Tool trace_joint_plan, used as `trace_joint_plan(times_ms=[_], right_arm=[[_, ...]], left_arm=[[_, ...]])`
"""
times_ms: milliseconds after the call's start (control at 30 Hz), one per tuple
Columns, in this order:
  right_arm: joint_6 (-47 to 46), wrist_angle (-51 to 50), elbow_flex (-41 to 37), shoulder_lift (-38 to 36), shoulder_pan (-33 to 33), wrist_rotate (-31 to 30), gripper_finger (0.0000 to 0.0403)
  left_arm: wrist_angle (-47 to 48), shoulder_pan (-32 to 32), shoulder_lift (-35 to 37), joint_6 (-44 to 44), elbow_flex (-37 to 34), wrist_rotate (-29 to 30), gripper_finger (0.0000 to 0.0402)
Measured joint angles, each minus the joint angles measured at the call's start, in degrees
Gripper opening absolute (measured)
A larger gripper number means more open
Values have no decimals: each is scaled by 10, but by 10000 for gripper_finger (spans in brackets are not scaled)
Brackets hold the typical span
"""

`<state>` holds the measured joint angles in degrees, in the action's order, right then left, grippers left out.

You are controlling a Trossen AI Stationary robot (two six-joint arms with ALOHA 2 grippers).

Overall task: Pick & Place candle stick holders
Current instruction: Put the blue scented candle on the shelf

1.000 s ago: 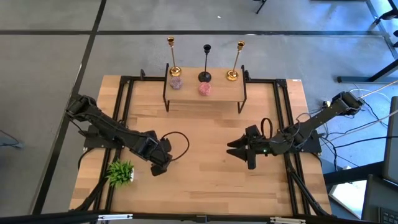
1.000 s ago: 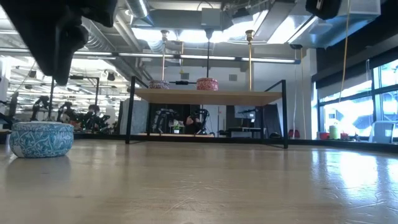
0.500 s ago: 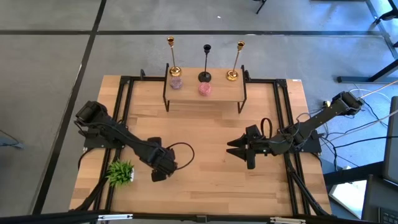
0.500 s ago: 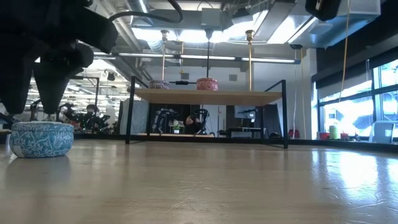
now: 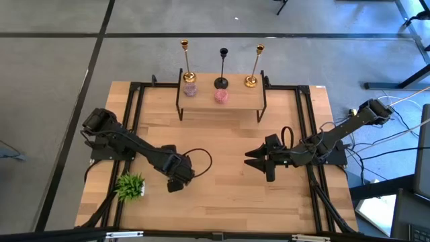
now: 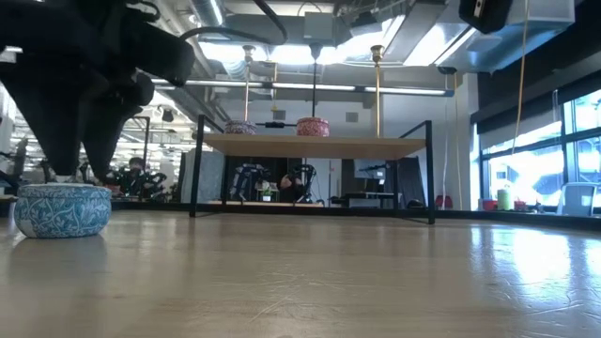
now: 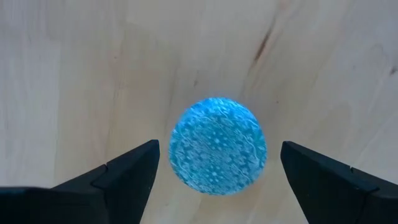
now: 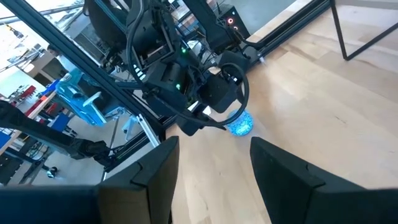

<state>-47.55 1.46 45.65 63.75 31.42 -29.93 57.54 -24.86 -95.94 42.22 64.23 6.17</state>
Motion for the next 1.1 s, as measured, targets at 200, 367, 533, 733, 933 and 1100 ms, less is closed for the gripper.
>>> trace_joint_plan(times_ms=[200,367,533,733,933,1100], right_arm=[[0,0,0,0,0,2,201],[0,0,0,0,0,2,201],[0,0,0,0,0,2,201],[0,0,0,0,0,2,201],[-3,0,0,0,0,2,201],[-6,1,0,0,1,8,201]], left_arm=[[-11,0,-1,3,-11,-12,334],[-38,0,-2,6,-36,-19,334],[-37,0,-2,5,-48,-23,334],[-69,2,-2,-1,-48,-18,334],[-80,3,-18,5,-48,-21,334],[-86,2,-46,3,-48,-38,334]])
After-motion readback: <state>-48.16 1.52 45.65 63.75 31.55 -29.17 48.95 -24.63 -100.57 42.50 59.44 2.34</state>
